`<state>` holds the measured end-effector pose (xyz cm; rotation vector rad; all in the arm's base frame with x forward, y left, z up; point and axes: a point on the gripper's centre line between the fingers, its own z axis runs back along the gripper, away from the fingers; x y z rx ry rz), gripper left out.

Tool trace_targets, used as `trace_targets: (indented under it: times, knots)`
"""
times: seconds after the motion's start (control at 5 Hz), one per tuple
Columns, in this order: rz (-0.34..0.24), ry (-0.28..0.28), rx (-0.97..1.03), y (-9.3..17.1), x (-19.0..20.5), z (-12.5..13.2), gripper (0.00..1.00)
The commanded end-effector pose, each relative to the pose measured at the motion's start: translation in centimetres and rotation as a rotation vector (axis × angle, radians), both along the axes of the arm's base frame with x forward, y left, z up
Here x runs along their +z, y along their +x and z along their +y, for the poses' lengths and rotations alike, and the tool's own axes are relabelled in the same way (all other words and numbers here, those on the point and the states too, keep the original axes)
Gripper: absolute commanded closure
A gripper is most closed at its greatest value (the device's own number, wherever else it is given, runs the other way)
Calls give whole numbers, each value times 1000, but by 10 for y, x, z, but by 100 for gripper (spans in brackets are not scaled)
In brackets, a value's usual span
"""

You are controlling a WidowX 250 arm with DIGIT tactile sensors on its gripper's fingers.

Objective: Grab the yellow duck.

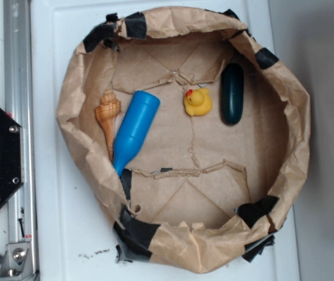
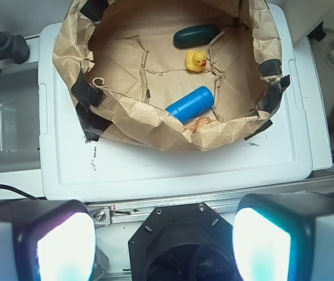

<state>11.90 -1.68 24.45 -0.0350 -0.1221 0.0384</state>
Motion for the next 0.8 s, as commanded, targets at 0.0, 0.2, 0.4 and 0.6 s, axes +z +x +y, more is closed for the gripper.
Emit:
trace_targets:
  times: [0.0,0.2,0.4,0.6]
  knots:
    - [0,0,0,0,0,0,0]
    - [-118,239,-20,44,-35,17,0]
    - [-204,213,-1,82,-51,21,0]
    - [-224,172,-42,116,-79,27,0]
